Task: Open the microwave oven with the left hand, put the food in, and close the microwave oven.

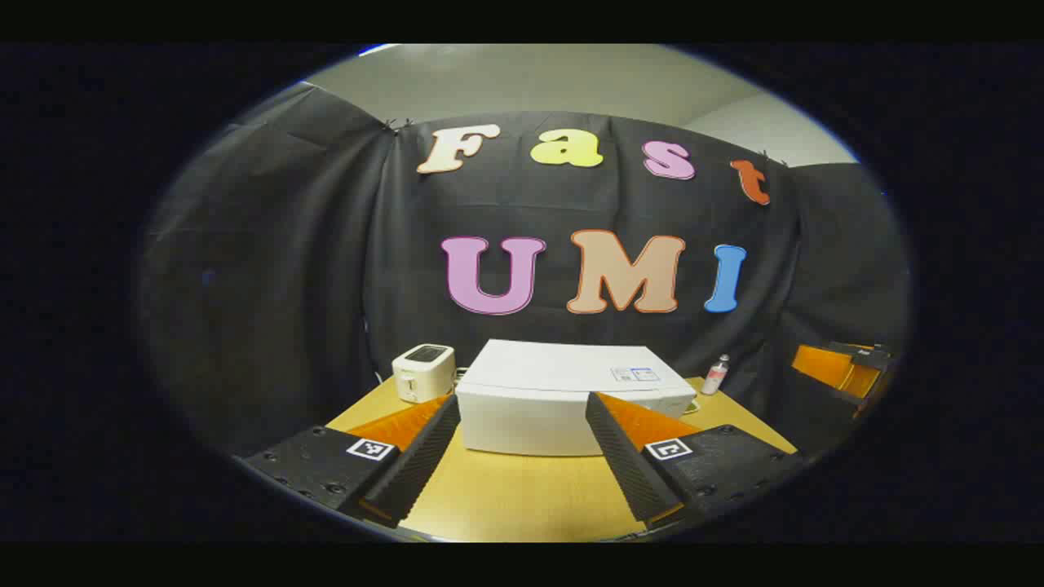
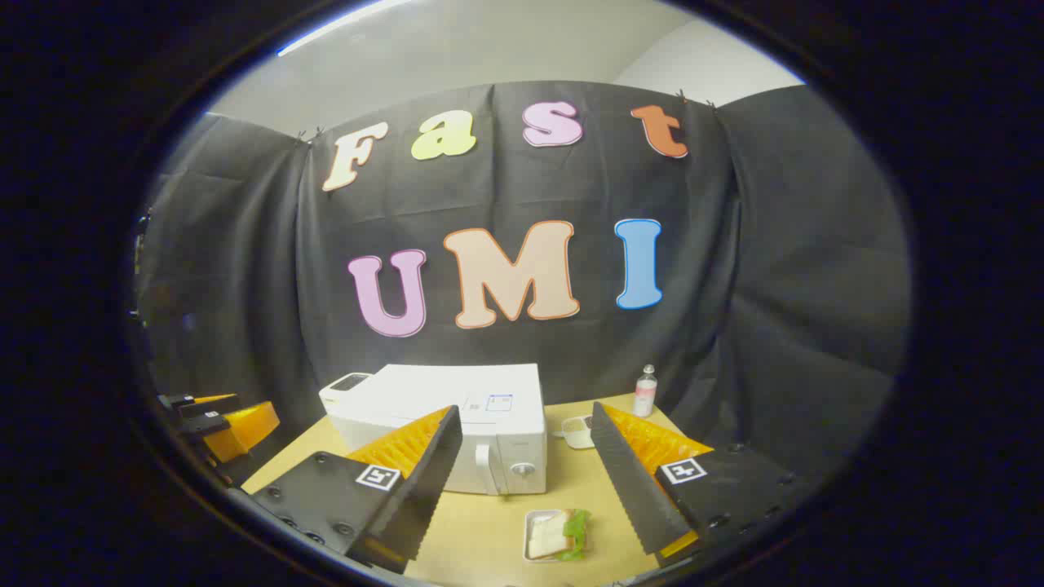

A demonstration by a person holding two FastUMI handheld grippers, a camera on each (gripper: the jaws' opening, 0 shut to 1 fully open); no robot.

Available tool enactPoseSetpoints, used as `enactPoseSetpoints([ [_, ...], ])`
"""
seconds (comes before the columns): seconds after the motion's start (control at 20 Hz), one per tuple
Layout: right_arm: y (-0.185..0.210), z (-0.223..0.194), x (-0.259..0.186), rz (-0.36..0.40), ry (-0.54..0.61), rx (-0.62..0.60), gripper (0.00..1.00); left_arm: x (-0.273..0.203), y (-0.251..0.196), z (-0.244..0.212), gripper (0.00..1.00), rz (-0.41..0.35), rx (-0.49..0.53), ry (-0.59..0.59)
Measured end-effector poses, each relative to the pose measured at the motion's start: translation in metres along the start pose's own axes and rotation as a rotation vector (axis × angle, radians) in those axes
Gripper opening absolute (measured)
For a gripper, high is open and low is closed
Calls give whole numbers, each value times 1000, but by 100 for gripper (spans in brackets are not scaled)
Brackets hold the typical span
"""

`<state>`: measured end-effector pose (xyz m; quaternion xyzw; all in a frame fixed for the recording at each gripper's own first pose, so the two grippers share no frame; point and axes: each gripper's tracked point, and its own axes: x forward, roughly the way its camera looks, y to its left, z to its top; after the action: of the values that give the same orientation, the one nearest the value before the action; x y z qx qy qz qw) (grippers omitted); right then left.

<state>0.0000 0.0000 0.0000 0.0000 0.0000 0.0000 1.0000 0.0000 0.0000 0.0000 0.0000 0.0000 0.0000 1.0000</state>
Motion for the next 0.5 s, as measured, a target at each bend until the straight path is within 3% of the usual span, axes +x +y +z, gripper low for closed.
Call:
enactPoseSetpoints([
  [0.15, -12, 1, 2, -16, 5, -5, 92, 3, -4, 7, 94, 21, 10, -25],
  [0.2, -20, -2, 3, -32, 15, -16, 99, 4, -5, 10, 96, 28, 5, -34],
  [0.25, -23, -4, 3, -34, 28, -17, 91, 4, -9, 11, 94, 29, 3, -35],
  [0.3, -25, -5, 5, -31, 33, -12, 99, 5, -13, 11, 94, 32, 2, -33],
  [0.45, -37, -4, 7, -36, 27, -12, 99, 4, -22, 12, 94, 39, -9, -38],
  [0.5, -40, -5, 8, -38, 28, -19, 92, 4, -24, 10, 94, 40, -9, -33],
])
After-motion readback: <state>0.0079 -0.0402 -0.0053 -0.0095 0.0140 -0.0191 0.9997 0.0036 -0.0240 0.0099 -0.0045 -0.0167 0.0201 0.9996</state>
